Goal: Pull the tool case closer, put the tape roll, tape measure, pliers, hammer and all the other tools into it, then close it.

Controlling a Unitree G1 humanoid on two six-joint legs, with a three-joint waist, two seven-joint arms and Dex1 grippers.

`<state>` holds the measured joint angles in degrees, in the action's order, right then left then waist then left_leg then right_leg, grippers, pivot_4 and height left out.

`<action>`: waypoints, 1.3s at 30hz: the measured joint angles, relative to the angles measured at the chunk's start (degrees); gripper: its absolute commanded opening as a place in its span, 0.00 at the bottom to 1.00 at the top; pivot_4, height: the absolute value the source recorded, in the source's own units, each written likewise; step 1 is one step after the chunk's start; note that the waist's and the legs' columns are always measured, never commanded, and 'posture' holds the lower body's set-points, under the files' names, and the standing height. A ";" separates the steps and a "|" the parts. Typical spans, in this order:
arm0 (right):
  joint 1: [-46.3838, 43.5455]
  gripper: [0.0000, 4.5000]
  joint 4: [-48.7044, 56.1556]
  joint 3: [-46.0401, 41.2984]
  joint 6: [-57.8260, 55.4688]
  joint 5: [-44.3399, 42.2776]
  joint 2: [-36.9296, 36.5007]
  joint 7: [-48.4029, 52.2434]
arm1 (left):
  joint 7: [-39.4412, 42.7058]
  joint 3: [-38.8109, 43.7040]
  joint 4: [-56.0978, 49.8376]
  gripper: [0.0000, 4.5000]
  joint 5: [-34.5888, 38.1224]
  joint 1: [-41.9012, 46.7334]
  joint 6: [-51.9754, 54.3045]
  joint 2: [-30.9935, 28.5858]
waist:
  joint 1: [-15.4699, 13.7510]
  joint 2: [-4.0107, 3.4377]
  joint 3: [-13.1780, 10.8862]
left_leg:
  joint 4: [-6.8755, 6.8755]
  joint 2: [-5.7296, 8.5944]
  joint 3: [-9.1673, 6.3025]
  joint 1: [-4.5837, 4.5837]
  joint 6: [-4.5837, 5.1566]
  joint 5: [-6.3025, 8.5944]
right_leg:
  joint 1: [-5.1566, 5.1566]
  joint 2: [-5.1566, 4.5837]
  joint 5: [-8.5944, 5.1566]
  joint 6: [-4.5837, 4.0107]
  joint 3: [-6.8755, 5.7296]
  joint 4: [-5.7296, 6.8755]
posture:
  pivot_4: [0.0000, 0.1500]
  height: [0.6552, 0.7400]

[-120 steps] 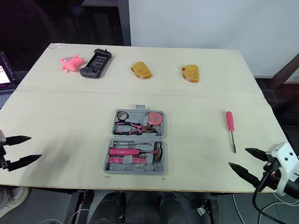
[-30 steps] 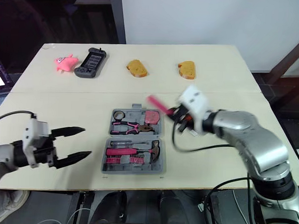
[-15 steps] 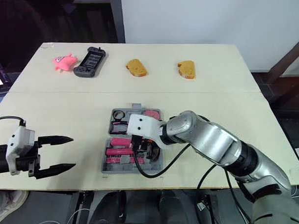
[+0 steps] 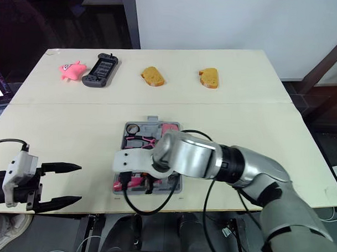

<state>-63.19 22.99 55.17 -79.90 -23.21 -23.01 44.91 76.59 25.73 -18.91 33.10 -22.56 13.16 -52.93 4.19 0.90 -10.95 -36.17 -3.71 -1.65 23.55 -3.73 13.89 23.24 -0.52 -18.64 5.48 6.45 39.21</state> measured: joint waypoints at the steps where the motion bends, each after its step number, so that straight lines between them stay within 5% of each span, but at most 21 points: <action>1: 0.01 0.09 -0.82 0.12 -0.49 0.03 0.55 -0.51 | 0.23 0.00 0.01 1.00 -0.01 -0.37 -0.14 0.00 | -0.01 0.00 0.00 | 0.00 0.00 0.01 0.00 0.00 0.00 | 0.00 -0.01 0.00 0.00 0.00 0.00 | 1.00 1.00; 39: 2.75 0.09 -12.32 5.13 -1.08 2.39 9.98 -6.97 | 4.37 -1.98 4.16 1.00 -1.67 2.62 -4.29 -1.08 | 1.85 0.04 0.03 | 0.07 -0.01 -0.07 0.01 -0.01 0.00 | 0.01 0.00 -0.01 -0.01 -0.09 0.01 | 1.00 1.00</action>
<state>-60.45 10.67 60.29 -80.98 -20.83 -13.02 37.94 80.96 23.76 -14.75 31.43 -19.94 8.87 -54.01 6.05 0.94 -10.92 -36.10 -3.72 -1.72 23.56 -3.74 13.88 23.25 -0.51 -18.65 5.47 6.36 39.22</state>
